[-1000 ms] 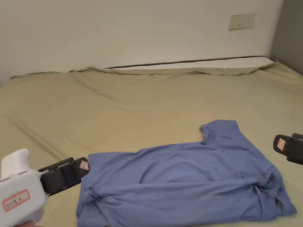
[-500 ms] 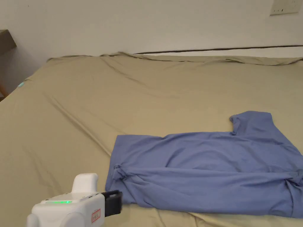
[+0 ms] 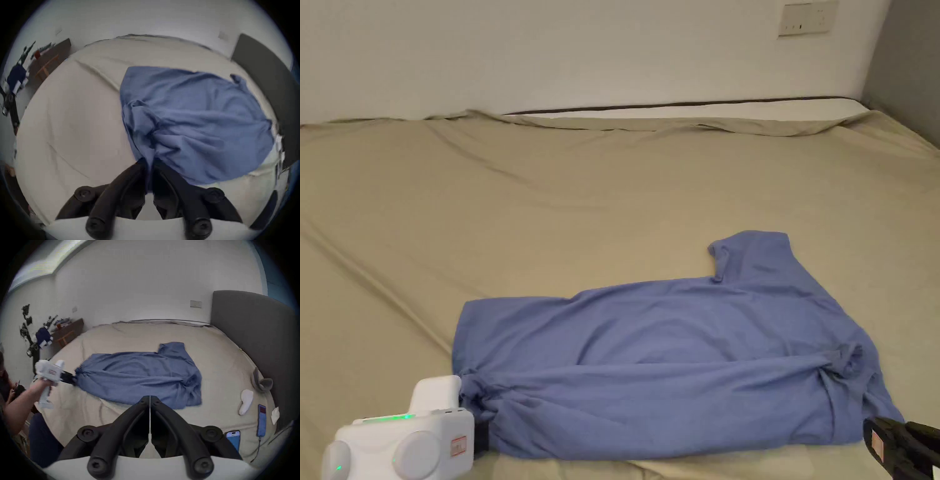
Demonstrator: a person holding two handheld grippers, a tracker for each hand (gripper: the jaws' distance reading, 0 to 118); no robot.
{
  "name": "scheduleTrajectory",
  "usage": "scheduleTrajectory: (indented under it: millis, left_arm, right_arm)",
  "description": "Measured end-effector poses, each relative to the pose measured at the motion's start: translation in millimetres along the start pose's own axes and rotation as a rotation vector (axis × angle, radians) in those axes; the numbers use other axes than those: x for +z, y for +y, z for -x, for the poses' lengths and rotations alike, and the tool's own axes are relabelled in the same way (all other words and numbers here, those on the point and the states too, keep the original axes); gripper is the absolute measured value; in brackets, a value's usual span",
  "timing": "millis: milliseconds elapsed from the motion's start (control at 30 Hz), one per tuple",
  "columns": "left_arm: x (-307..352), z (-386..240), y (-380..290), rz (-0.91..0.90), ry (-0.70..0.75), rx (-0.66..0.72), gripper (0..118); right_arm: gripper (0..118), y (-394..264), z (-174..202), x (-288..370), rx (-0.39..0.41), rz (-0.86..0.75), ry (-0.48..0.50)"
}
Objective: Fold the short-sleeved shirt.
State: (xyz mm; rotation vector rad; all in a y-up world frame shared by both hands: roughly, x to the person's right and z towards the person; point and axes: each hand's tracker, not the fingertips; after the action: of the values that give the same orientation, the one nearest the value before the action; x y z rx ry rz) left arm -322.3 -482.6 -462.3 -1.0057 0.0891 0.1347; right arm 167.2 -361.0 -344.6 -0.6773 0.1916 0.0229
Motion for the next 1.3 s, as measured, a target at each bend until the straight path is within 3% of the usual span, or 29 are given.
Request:
scheduleTrajectory:
  millis: [100,167,267,300,367,400,433,500,567,633,700,733,767,800,833,933,1033,1167,1300]
  left_arm:
    - [23,11,-1,-0.003,-0.093,0.026,4]
    - [39,23,-1,-0.042,-0.197,0.099,4]
    - [56,28,0,-0.043,-0.259,0.091,4]
    - [67,26,-1,-0.045,-0.251,0.084,4]
    - [73,28,-1,-0.047,-0.254,0.077,4]
    - [74,30,0,-0.049,-0.260,0.079,4]
    - [78,29,-1,-0.050,-0.268,0.089,4]
    - [76,31,-1,-0.043,-0.261,0.103,4]
    - [76,32,-2,-0.034,-0.249,0.106,4]
    - [73,32,-4,-0.022,-0.252,0.111,4]
    - [69,33,-6,-0.011,-0.254,0.117,4]
    - [67,33,-7,-0.006,-0.257,0.121,4]
    - [66,35,-7,-0.001,-0.256,0.125,4]
    - [65,38,-8,0.008,-0.261,0.137,4]
    - [64,44,-7,0.023,-0.275,0.151,4]
    - [75,60,-6,0.027,-0.306,0.147,4]
    - [89,77,-3,0.031,-0.339,0.144,4]
    - [108,91,-13,0.055,-0.320,0.110,4]
    - [112,104,-42,0.127,-0.350,0.137,4]
  right_arm:
    - [4,5,-24,-4,-0.061,0.026,-0.018]
    - [4,8,-43,-11,-0.063,0.029,-0.019]
    - [4,17,-76,-38,-0.049,0.069,-0.036]
    - [25,23,-89,-54,-0.072,0.152,0.006]
    - [115,30,-107,-90,-0.079,0.284,0.030]
    - [116,29,-111,-108,-0.059,0.335,0.014]
    - [115,28,-117,-115,-0.020,0.255,-0.004]
    - [117,26,-123,-142,0.006,0.343,-0.033]
    - [117,20,-118,-178,-0.002,0.424,-0.046]
    - [102,8,-119,-201,-0.031,0.488,-0.026]
    - [56,5,-121,-214,-0.076,0.547,0.017]
    - [45,2,-120,-212,-0.124,0.546,0.012]
    - [37,6,-118,-203,-0.110,0.499,-0.072]
    - [37,11,-120,-196,-0.122,0.487,-0.018]
    - [8,14,-123,-187,-0.177,0.477,0.074]
    - [7,27,-129,-145,-0.166,0.467,0.058]
    - [7,35,-137,-105,-0.244,0.463,0.110]
    - [7,21,-118,-55,-0.202,0.513,0.094]
    - [7,-14,-119,-41,-0.318,0.574,0.108]
